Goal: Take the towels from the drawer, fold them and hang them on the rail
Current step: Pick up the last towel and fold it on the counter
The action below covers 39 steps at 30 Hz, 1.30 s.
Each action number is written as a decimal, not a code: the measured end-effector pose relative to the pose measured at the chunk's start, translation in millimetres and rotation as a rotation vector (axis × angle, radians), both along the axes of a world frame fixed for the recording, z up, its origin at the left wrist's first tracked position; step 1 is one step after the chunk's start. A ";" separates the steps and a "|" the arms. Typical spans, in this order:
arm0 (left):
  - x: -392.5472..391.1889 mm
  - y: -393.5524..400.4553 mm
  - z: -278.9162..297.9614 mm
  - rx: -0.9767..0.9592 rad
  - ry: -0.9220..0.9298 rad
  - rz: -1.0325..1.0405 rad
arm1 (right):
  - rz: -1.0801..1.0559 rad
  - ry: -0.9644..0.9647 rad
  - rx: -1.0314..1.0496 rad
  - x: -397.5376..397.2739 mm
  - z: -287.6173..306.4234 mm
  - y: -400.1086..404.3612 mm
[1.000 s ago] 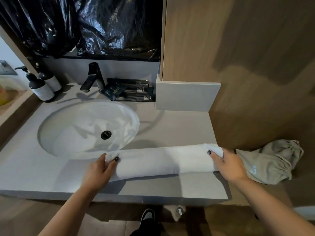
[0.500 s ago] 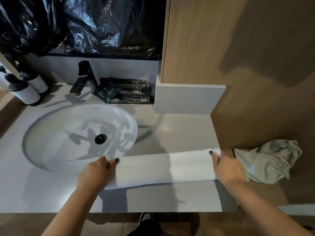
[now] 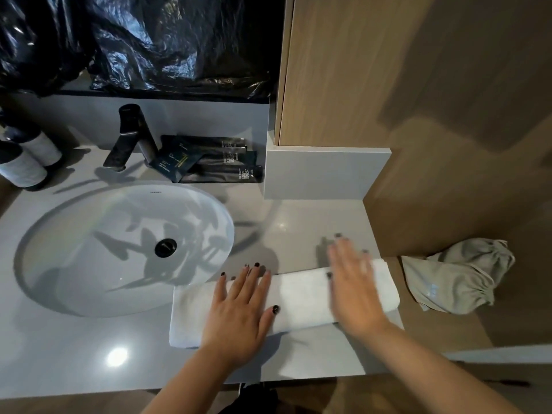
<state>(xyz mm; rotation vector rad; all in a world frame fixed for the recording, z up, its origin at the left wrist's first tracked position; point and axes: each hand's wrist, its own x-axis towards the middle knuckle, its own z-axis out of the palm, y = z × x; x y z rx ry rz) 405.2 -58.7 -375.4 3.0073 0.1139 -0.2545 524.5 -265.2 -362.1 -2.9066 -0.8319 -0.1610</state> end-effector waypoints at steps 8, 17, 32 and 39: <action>-6.6 12.2 3.2 -0.055 -0.087 -0.003 | 0.191 0.243 -0.152 -26.7 -17.9 24.0; -21.4 35.5 -1.7 -0.068 -0.100 0.103 | -0.016 0.275 -0.282 27.0 -15.5 -61.8; -24.6 37.3 2.7 -0.058 -0.201 0.337 | 0.036 0.487 -0.117 55.6 12.2 -62.9; -32.2 44.5 0.3 -0.092 -0.201 0.400 | -0.502 0.843 0.387 47.6 15.4 -66.3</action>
